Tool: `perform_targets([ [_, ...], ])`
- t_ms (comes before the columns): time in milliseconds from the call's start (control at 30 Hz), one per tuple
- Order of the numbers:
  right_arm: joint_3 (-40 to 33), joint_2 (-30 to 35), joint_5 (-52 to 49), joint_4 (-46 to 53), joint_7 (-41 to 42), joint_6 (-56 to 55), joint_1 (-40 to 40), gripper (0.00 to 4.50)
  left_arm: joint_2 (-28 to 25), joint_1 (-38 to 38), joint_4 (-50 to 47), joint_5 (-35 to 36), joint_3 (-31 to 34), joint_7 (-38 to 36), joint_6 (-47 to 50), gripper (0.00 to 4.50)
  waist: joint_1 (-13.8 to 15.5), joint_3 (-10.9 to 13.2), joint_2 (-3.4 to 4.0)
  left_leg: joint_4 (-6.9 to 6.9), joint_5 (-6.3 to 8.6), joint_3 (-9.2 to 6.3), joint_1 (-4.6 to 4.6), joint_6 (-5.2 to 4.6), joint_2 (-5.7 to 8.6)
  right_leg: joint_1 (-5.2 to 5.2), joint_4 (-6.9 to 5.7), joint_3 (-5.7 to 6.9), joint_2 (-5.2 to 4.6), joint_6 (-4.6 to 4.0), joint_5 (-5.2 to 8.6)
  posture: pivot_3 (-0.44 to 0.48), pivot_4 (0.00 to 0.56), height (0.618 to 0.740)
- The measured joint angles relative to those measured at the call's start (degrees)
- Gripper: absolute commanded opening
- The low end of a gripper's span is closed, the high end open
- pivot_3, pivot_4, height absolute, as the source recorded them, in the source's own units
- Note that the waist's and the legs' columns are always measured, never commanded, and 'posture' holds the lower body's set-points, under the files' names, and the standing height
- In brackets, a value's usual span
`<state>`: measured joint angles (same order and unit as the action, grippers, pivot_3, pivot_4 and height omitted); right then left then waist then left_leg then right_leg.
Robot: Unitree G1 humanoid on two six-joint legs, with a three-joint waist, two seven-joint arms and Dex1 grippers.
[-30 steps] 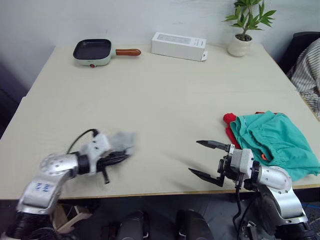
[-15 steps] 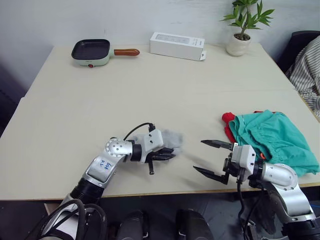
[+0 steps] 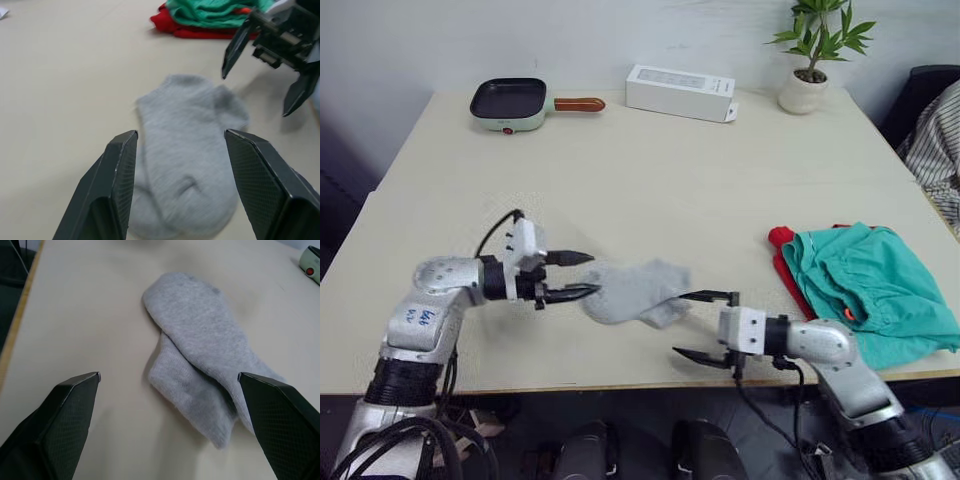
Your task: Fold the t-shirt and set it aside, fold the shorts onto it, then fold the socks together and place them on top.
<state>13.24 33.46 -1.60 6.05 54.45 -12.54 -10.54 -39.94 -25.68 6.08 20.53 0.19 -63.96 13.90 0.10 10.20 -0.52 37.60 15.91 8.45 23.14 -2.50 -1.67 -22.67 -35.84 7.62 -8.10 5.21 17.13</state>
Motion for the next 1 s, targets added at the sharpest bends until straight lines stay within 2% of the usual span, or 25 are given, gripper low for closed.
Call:
perform_targets([
  [100, 0.22, -0.08, 1.98, -2.59, -0.97, -1.95, -1.05, 4.5, 0.09, -2.19, 8.14, -4.59, -2.17, -0.46, -4.72, 2.89, -0.2, 0.02, -0.03, 0.05, 0.02, 0.07, 0.04, -0.02, -0.03, -0.02, 0.01, 0.02, 0.3, 0.02, -0.01, 0.0, 0.15, 0.74],
  [200, 0.49, -0.66, 3.0, -4.5, -2.0, -3.54, -2.57, 3.92, 1.76, -4.15, 13.02, -6.39, -3.3, -0.63, -6.86, 2.93, -0.3, 0.04, -0.06, 0.11, 0.02, 0.07, 0.05, -0.01, -0.11, -0.02, -0.02, 0.01, 0.38, 0.02, -0.01, 0.0, 0.15, 0.74],
  [400, 0.9, -1.06, 5.06, -8.94, -3.59, -4.98, -5.35, 1.83, 3.96, -5.9, 18.1, -8.98, -5.37, -0.75, -8.78, 2.93, -0.37, 0.04, -0.06, 0.16, 0.02, 0.07, 0.04, 0.01, -0.17, -0.04, -0.09, -0.04, 0.41, 0.02, -0.01, 0.0, 0.15, 0.74],
  [500, 2.09, -1.26, 5.16, -10.12, -3.56, -6.11, -5.86, 0.79, 4.32, -5.85, 18.16, -9.21, -5.88, -1.28, -8.31, 2.33, -0.44, 0.04, -0.06, 0.16, 0.02, 0.07, 0.04, 0.02, -0.17, -0.04, -0.11, -0.05, 0.42, 0.02, -0.01, 0.0, 0.15, 0.74],
  [567, 2.22, -1.55, 5.17, -10.66, -3.59, -6.4, -6.02, 0.11, 4.32, -5.5, 17.6, -9.4, -5.98, -1.47, -7.78, 1.73, -0.43, 0.04, -0.06, 0.17, 0.02, 0.07, 0.04, 0.01, -0.17, -0.04, -0.12, -0.05, 0.42, 0.02, -0.01, 0.0, 0.15, 0.74],
  [600, 2.24, -1.56, 5.17, -10.87, -3.62, -6.66, -6.11, 0.0, 4.32, -5.17, 17.07, -9.38, -5.94, -1.52, -7.4, 1.4, -0.43, 0.04, -0.06, 0.18, 0.01, 0.07, 0.04, 0.01, -0.17, -0.04, -0.12, -0.05, 0.42, 0.02, -0.01, 0.0, 0.15, 0.74],
  [733, 2.24, -1.59, 5.17, -12.31, -3.77, -7.76, -7.12, 0.0, 4.31, -3.25, 14.42, -8.57, -5.28, -1.59, -5.34, 0.17, -0.47, 0.04, -0.06, 0.19, 0.01, 0.07, 0.03, 0.01, -0.17, -0.03, -0.13, -0.09, 0.4, 0.02, -0.01, 0.0, 0.15, 0.74],
  [767, 2.23, -1.58, 5.16, -13.37, -3.76, -8.23, -7.66, 0.0, 4.14, -2.32, 13.15, -8.26, -5.0, -1.51, -4.72, 0.02, -0.51, 0.04, -0.06, 0.19, 0.01, 0.07, 0.02, 0.01, -0.17, -0.03, -0.15, -0.11, 0.4, 0.02, -0.01, 0.0, 0.15, 0.74],
  [1000, 2.04, -0.46, 4.65, -21.13, -1.76, -12.02, -13.2, 0.0, 1.63, 3.12, 2.94, -6.69, -3.89, -0.45, 1.85, 0.02, -1.22, 0.04, -0.06, 0.19, 0.01, 0.05, 0.03, 0.02, -0.19, -0.03, -0.14, -0.14, 0.37, 0.01, -0.01, 0.0, 0.15, 0.74],
])
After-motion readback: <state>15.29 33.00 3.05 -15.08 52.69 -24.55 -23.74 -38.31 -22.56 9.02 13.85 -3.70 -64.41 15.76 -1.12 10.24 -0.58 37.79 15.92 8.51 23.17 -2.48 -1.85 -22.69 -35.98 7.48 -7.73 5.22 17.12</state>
